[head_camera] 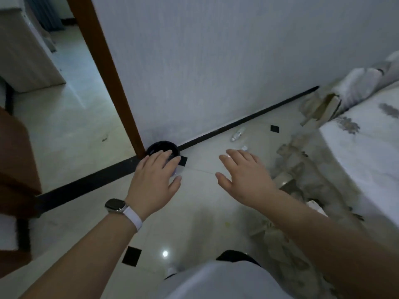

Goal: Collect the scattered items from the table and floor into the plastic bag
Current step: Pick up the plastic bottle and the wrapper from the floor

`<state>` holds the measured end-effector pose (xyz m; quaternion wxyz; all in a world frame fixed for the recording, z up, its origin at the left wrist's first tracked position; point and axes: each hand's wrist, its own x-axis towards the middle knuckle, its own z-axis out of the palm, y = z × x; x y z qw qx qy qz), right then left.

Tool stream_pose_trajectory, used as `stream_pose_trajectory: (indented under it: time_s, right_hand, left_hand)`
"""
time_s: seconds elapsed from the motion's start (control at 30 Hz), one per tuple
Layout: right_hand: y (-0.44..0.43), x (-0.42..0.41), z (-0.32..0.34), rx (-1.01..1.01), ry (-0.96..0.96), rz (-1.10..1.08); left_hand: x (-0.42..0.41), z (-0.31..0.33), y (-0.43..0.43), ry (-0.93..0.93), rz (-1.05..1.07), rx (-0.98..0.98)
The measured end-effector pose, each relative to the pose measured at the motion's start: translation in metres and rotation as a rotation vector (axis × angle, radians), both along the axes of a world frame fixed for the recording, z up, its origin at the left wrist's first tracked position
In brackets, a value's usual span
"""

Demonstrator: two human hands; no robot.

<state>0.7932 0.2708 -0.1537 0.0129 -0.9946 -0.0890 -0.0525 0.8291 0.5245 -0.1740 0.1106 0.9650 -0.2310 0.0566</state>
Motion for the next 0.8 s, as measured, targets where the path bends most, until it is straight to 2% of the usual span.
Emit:
stream_pose_trajectory:
  time_s: [0.3, 0.57, 0.8]
  right_hand:
    - [-0.063, 0.065, -0.024, 0.013, -0.002, -0.282]
    - [-0.144, 0.2, -0.074, 0.123, 0.117, -0.381]
    - [-0.239, 0.299, -0.058, 0.127, 0.098, -0.479]
  left_hand:
    - [0.131, -0.018, -0.078, 0.083, -0.264, 0.021]
    - [0.277, -0.029, -0.155, 0.093, -0.293, 0.083]
    - [0.389, -0.019, -0.259, 0.045, -0.372, 0.027]
